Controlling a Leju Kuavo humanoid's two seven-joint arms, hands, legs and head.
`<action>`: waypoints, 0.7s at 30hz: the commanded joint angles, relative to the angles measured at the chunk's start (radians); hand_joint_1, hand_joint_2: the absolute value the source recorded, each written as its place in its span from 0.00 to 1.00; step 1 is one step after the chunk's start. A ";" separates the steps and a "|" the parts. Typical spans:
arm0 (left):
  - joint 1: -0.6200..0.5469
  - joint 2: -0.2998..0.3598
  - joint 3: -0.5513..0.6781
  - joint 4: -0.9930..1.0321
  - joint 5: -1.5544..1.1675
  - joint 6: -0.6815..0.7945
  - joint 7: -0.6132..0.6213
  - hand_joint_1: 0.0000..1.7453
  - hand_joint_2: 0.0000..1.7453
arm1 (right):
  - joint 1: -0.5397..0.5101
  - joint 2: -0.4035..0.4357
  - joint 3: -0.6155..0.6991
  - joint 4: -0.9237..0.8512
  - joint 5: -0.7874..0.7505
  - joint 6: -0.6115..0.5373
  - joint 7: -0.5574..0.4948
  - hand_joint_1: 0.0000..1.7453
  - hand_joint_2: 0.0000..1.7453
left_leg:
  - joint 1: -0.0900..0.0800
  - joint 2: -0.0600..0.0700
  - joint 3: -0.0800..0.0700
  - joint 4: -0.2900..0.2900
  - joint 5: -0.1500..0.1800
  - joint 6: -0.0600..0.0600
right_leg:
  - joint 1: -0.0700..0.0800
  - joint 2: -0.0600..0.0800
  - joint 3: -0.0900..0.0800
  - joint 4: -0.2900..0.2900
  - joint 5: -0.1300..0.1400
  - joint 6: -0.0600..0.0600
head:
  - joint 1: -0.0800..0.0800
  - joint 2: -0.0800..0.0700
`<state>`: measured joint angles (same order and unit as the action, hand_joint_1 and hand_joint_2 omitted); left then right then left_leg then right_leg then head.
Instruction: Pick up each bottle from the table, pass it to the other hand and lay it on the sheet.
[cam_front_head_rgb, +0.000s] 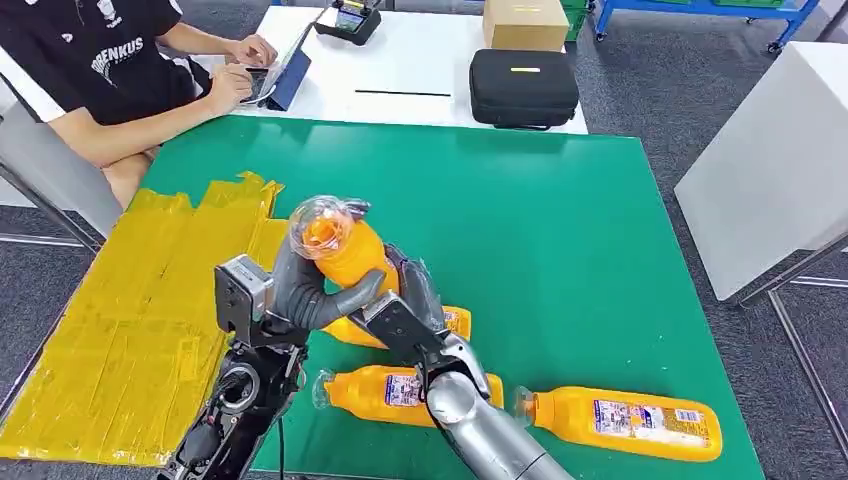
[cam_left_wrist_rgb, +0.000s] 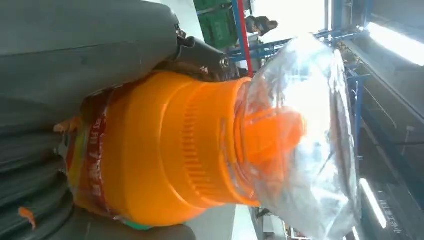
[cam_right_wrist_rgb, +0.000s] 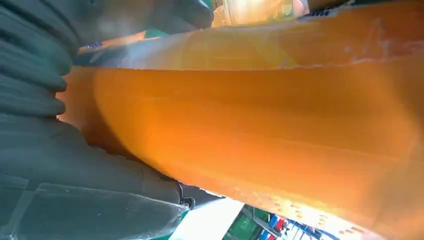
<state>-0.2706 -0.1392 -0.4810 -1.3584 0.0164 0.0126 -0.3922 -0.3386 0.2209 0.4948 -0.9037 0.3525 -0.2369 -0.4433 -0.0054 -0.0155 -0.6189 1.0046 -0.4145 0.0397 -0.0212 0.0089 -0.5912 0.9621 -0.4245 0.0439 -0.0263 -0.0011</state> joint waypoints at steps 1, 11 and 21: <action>-0.033 0.019 -0.002 0.054 0.010 -0.003 0.004 1.00 1.00 | -0.049 -0.016 0.055 0.013 -0.008 -0.007 -0.012 1.00 1.00 | 0.000 0.002 0.004 0.000 -0.001 -0.002 | 0.001 0.000 0.003 0.000 -0.001 -0.002 | 0.000 0.000; -0.036 0.021 0.004 0.051 0.012 -0.002 0.003 1.00 1.00 | -0.048 -0.020 0.051 0.001 -0.013 -0.009 -0.014 1.00 1.00 | 0.001 0.002 0.005 0.000 -0.002 -0.003 | 0.001 0.000 0.004 0.000 -0.002 -0.002 | 0.000 0.000; -0.016 0.036 0.077 0.015 0.021 0.030 -0.011 1.00 1.00 | 0.001 -0.052 0.028 -0.157 0.021 -0.089 -0.016 0.00 1.00 | 0.001 0.002 0.003 0.000 -0.001 -0.002 | 0.001 0.001 0.002 0.000 -0.001 -0.002 | 0.000 0.000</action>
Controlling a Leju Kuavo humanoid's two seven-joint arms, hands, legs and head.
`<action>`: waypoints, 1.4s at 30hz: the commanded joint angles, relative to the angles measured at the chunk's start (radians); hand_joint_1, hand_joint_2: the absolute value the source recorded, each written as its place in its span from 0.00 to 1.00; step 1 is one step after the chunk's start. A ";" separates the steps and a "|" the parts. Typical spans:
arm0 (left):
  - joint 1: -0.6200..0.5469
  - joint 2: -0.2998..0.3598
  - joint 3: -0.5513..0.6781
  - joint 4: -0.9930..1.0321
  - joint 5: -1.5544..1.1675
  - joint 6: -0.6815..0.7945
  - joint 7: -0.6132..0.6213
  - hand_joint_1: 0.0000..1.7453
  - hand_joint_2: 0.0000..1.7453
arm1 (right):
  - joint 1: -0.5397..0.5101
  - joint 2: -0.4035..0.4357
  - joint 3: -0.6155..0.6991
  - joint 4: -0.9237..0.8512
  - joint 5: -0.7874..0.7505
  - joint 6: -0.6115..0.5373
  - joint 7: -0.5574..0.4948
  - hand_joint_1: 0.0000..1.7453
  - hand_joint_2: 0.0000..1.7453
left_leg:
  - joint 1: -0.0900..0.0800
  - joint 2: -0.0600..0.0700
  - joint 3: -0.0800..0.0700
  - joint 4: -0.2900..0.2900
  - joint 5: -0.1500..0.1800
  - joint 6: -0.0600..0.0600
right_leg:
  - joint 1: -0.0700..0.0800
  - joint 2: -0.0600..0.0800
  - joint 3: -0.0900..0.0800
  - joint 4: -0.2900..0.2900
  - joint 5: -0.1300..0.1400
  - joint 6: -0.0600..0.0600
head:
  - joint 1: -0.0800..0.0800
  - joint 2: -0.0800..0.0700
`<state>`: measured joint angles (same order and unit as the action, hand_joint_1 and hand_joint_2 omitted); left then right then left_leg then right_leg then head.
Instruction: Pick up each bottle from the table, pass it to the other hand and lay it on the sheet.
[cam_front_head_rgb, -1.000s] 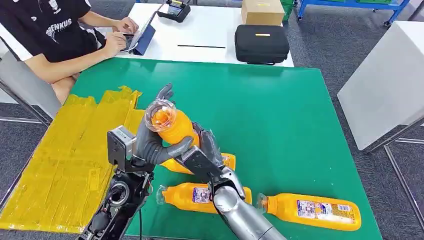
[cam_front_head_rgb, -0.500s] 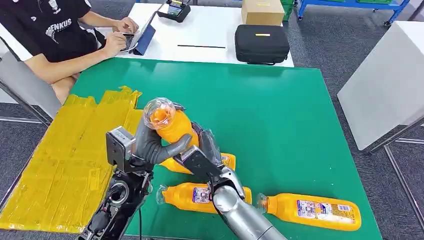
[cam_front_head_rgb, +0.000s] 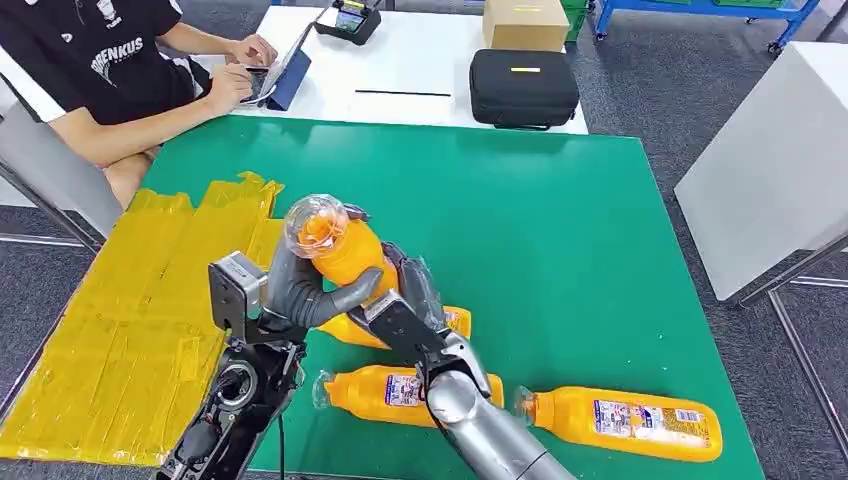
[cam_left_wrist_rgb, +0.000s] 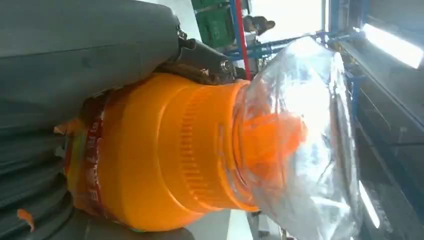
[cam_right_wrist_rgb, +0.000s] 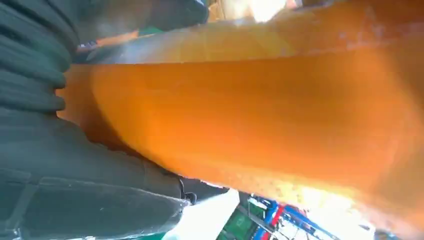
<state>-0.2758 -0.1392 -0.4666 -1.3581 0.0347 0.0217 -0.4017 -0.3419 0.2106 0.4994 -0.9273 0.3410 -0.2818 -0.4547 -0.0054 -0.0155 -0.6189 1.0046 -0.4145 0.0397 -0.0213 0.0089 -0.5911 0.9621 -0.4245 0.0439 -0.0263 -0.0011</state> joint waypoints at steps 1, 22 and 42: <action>-0.011 0.037 0.065 0.012 0.004 0.020 -0.001 1.00 1.00 | 0.008 -0.044 0.024 -0.140 0.035 -0.044 -0.002 0.00 1.00 | 0.001 0.003 0.006 0.000 -0.003 -0.003 | 0.001 0.001 0.005 0.000 -0.002 -0.003 | 0.000 0.000; -0.027 0.076 0.206 0.039 -0.800 0.670 0.005 1.00 1.00 | 0.204 -0.104 -0.103 -0.486 0.120 -0.146 0.055 0.00 1.00 | 0.001 0.001 0.005 0.000 -0.002 -0.003 | 0.001 -0.001 0.005 0.000 -0.002 -0.003 | 0.000 0.000; -0.309 0.207 -0.160 0.615 -1.605 0.330 0.478 1.00 1.00 | 0.216 -0.141 -0.094 -0.539 0.151 -0.146 0.074 0.00 1.00 | 0.001 0.006 0.005 -0.001 0.000 -0.004 | 0.001 0.003 0.003 0.000 0.001 -0.005 | 0.000 0.000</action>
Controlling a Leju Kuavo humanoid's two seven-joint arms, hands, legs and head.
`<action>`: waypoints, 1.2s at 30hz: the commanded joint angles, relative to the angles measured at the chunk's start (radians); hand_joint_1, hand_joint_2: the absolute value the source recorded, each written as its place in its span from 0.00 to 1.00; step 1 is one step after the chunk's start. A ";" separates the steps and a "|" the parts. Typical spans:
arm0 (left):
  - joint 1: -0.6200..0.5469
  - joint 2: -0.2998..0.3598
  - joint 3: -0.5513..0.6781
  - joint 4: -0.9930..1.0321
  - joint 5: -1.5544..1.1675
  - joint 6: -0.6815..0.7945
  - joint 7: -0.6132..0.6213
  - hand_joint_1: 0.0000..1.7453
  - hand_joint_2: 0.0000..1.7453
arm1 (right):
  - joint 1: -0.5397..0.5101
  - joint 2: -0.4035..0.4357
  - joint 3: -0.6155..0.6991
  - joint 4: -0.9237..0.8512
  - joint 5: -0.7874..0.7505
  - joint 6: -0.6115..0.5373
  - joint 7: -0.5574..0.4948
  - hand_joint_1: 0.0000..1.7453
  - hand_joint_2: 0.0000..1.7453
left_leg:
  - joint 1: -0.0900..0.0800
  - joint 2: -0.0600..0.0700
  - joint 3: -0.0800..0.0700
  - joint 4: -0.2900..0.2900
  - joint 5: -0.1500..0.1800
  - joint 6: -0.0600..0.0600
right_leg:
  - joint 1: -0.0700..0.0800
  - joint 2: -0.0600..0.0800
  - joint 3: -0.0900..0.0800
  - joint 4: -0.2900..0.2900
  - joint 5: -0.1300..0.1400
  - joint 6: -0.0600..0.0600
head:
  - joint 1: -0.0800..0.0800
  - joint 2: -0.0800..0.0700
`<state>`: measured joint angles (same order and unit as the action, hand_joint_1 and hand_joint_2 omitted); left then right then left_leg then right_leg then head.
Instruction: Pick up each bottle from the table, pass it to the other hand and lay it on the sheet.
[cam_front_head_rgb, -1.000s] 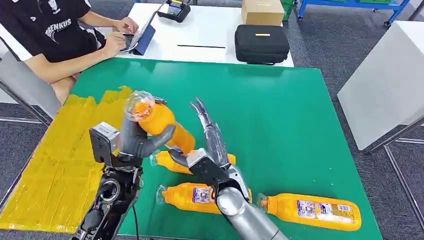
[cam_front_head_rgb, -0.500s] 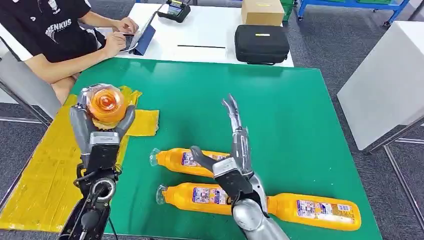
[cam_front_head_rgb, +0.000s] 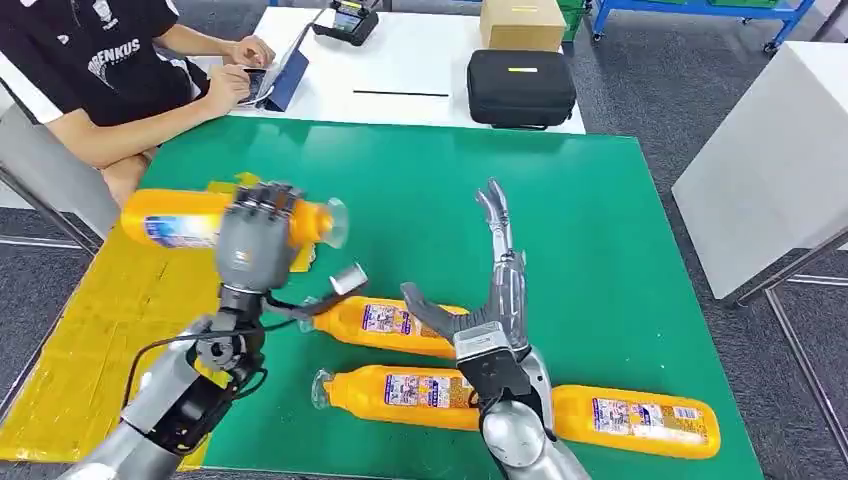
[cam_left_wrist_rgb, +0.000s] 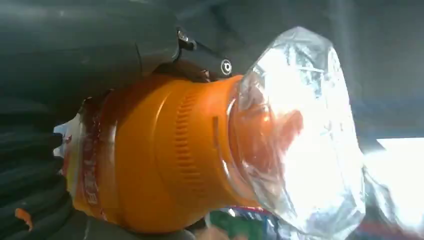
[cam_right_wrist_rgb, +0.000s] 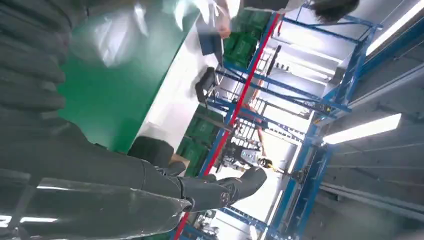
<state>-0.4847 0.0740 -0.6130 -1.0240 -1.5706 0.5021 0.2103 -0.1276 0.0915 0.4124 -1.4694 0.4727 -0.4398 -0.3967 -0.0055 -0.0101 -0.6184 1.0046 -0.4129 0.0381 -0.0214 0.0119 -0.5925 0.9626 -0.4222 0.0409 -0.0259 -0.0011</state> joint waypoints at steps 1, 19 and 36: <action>-0.087 -0.029 0.054 0.304 0.000 -0.209 -0.200 1.00 1.00 | 0.012 -0.016 -0.013 0.003 0.032 0.016 0.020 0.00 1.00 | 0.001 0.001 0.008 -0.001 -0.003 -0.003 | 0.001 -0.001 0.008 -0.001 -0.003 -0.003 | 0.000 0.000; -0.107 -0.050 0.137 0.379 0.000 -0.358 -0.133 1.00 1.00 | 0.014 0.000 -0.006 0.016 0.073 0.052 0.051 0.00 1.00 | 0.002 -0.001 0.005 0.001 -0.003 -0.003 | 0.002 -0.003 0.006 0.000 -0.003 -0.003 | 0.000 0.000; -0.111 -0.086 0.197 0.488 0.000 -0.500 -0.085 0.00 1.00 | -0.013 0.012 0.012 0.047 0.115 0.088 0.081 0.00 1.00 | 0.001 0.001 0.005 0.000 -0.002 -0.003 | 0.002 0.000 0.005 0.000 -0.002 -0.002 | 0.000 0.000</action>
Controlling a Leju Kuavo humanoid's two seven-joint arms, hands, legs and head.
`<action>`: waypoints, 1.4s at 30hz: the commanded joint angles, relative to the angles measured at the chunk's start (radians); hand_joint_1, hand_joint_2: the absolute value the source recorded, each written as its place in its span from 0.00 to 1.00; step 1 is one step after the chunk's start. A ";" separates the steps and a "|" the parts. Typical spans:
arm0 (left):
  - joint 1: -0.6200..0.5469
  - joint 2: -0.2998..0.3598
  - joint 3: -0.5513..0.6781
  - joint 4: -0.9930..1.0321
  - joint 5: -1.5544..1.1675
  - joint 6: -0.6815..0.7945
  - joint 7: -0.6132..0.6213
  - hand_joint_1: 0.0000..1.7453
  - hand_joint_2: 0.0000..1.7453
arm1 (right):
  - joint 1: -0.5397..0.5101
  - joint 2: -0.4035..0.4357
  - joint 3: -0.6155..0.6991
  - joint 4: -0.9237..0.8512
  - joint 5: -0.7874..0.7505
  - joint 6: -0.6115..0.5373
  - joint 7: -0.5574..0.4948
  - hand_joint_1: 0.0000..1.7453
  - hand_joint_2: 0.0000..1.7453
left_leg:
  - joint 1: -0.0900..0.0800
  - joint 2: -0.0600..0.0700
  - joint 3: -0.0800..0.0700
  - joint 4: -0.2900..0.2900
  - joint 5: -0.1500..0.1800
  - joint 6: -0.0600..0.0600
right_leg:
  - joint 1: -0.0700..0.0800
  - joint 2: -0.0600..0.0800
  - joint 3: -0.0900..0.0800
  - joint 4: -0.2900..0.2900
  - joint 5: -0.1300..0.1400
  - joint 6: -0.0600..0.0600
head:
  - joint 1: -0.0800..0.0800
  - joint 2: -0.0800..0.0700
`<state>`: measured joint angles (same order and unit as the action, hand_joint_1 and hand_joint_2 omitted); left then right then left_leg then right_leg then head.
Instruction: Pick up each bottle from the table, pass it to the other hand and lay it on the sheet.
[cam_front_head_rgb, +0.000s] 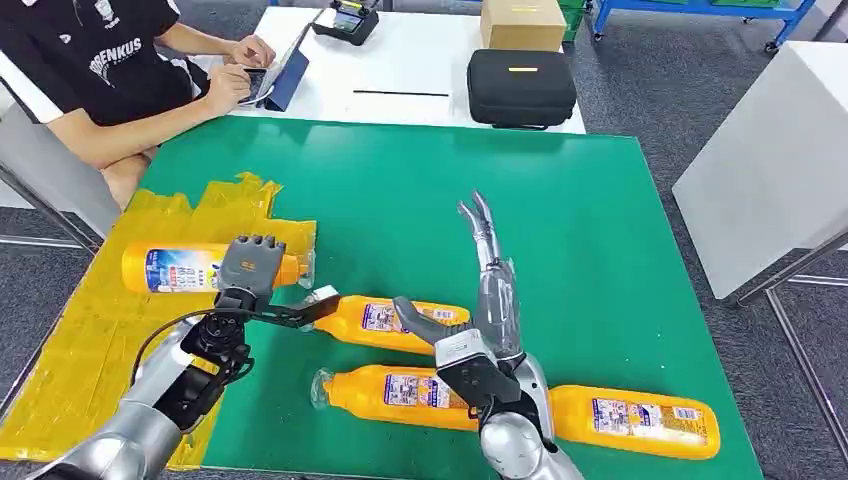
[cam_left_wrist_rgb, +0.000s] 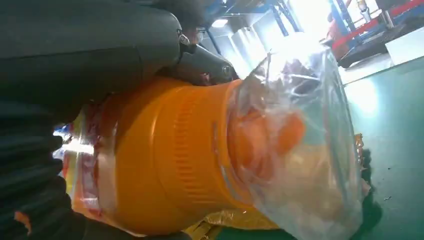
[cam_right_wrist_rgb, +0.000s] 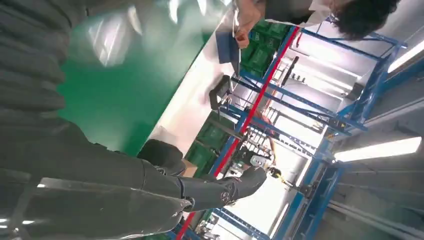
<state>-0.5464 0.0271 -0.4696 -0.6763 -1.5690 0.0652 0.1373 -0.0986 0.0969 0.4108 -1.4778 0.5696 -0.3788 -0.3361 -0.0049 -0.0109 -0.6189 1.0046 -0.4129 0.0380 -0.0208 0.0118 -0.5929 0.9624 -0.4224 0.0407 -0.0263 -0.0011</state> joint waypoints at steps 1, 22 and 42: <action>-0.051 -0.046 0.061 0.154 -0.002 -0.069 -0.013 0.00 1.00 | -0.048 0.007 0.016 0.061 0.024 0.029 0.026 0.00 1.00 | 0.001 0.001 0.006 0.000 -0.002 -0.003 | 0.001 0.000 0.006 0.000 -0.002 -0.003 | 0.000 0.000; -0.065 -0.064 0.141 0.256 -0.002 -0.033 -0.021 0.00 1.00 | -0.071 -0.016 0.046 0.066 0.098 0.076 0.117 0.00 1.00 | 0.001 -0.002 0.007 -0.001 -0.001 -0.002 | 0.001 -0.002 0.008 -0.001 -0.001 -0.002 | 0.000 0.000; 0.271 -0.113 0.300 -0.604 0.261 0.240 -0.217 0.00 1.00 | -0.053 -0.034 0.014 0.134 0.592 0.176 0.353 0.00 1.00 | 0.001 -0.002 0.002 0.000 -0.001 -0.002 | 0.001 -0.001 0.003 -0.001 -0.001 -0.002 | 0.000 0.000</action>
<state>-0.3246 -0.0862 -0.1884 -1.1118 -1.3073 0.2995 -0.0874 -0.1173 0.0671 0.4376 -1.4458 1.1387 -0.2220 0.0073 -0.0050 -0.0147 -0.6197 1.0045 -0.4132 0.0377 -0.0208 0.0096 -0.5928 0.9621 -0.4230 0.0407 -0.0263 -0.0011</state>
